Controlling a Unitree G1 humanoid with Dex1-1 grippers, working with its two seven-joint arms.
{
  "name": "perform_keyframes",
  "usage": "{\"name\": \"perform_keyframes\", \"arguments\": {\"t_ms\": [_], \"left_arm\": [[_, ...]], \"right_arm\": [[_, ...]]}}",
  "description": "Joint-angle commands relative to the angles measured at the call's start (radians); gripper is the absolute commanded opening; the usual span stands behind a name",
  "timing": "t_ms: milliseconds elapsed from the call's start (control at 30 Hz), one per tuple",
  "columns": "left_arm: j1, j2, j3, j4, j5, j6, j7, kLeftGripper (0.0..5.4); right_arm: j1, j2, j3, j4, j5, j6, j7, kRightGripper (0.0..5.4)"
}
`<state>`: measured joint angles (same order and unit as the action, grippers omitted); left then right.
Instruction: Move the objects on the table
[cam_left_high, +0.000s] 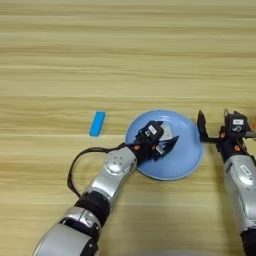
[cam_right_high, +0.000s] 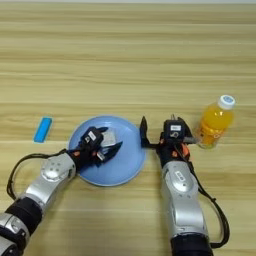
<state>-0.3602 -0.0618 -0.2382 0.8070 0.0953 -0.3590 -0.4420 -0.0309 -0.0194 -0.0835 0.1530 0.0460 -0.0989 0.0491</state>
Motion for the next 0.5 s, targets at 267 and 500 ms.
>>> {"name": "perform_keyframes", "arguments": {"t_ms": [267, 500], "left_arm": [[0.020, -0.004, 0.010, -0.089, -0.039, 0.043, -0.020, 3.06], [0.019, 0.016, 0.039, -0.132, -0.052, 0.062, -0.013, 3.06]], "right_arm": [[-0.012, 0.003, -0.004, 0.004, 0.010, 0.006, -0.007, 5.40], [-0.010, 0.003, -0.004, 0.000, 0.010, 0.007, -0.006, 5.40]]}}
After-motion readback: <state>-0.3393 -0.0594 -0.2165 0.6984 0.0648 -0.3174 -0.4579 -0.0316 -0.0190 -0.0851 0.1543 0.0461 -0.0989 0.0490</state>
